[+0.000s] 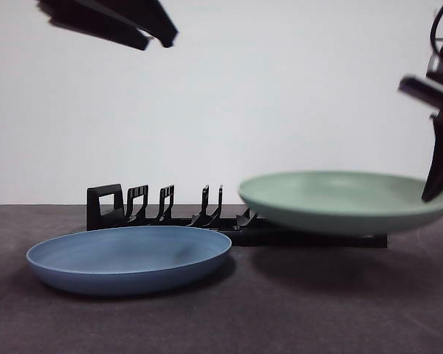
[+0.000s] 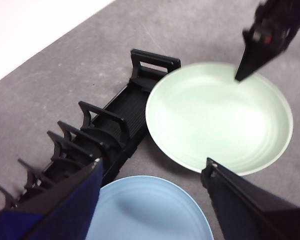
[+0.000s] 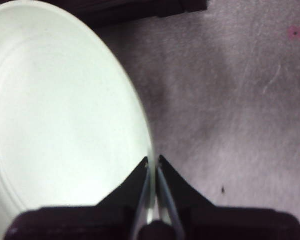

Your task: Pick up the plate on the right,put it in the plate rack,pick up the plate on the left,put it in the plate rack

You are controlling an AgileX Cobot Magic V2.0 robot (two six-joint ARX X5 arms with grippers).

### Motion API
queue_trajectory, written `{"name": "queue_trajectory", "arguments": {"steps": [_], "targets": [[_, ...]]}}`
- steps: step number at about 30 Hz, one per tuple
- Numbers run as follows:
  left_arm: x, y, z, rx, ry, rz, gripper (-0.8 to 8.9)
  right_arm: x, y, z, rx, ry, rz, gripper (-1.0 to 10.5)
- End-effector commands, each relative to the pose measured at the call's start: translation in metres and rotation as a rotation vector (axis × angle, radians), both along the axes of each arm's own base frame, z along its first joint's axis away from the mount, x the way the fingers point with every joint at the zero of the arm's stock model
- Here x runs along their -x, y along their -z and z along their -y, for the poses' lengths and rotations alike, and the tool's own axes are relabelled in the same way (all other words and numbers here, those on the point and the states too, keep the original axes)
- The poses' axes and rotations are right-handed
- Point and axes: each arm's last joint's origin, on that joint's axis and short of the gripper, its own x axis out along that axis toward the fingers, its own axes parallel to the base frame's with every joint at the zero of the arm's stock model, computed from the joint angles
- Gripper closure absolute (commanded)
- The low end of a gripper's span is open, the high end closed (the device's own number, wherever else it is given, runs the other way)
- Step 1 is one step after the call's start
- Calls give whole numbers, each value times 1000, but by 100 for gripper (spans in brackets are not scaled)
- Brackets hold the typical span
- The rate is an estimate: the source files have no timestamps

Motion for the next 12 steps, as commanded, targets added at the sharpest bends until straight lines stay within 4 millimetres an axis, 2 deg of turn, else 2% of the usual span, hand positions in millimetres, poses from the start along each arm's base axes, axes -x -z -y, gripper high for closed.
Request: {"name": "queue_trajectory", "arguments": {"steps": [1, 7, 12], "targets": [[-1, -2, 16, -122, 62, 56, 474, 0, -15, -2, -13, -2, 3, 964], [6, 4, 53, -351, 214, 100, 477, -4, -40, -9, -38, -34, 29, 964], [19, 18, 76, -447, 315, 116, 477, -7, -56, -17, -88, -84, 67, 964]]}}
